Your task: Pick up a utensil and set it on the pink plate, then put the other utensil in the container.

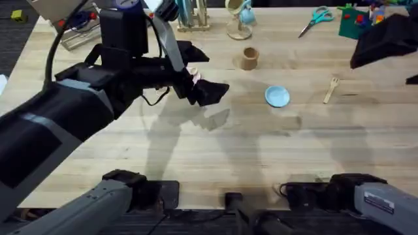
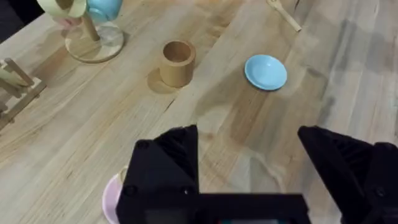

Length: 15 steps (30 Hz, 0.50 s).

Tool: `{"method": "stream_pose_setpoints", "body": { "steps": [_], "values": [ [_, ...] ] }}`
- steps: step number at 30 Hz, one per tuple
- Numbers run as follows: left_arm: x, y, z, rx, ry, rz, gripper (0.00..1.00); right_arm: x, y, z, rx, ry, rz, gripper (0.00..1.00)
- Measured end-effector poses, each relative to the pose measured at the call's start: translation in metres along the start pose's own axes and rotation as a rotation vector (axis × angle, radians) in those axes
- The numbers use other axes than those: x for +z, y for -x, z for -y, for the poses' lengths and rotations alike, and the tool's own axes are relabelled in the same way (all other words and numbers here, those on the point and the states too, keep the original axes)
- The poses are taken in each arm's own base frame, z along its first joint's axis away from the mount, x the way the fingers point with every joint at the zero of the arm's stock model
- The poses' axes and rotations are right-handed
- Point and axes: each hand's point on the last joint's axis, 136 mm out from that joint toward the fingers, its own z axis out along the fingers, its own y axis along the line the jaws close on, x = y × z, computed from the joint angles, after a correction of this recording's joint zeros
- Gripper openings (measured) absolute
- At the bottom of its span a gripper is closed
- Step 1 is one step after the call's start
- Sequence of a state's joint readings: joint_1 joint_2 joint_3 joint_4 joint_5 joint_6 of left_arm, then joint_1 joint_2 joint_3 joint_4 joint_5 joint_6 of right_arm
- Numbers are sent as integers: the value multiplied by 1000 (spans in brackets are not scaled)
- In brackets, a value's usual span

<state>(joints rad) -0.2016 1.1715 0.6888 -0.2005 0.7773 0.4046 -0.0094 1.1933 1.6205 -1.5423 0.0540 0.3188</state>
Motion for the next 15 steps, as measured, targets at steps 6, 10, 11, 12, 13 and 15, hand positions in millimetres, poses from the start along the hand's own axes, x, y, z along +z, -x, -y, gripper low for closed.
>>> {"method": "stream_pose_setpoints", "body": {
  "steps": [6,10,11,12,13,15],
  "values": [
    [0,0,0,0,1,0,975,19,17,19,113,-93,-17,995],
    [0,0,-1,1,3,0,975,33,37,30,172,-122,-3,995],
    [0,0,-1,1,3,0,975,36,42,33,185,-127,-2,995],
    [0,0,-1,1,3,0,974,40,46,36,195,-134,-3,994],
    [0,0,-1,1,3,0,974,44,49,39,204,-141,-8,993],
    [0,0,-1,1,4,0,974,51,53,43,218,-154,-23,993]
  ]
}}
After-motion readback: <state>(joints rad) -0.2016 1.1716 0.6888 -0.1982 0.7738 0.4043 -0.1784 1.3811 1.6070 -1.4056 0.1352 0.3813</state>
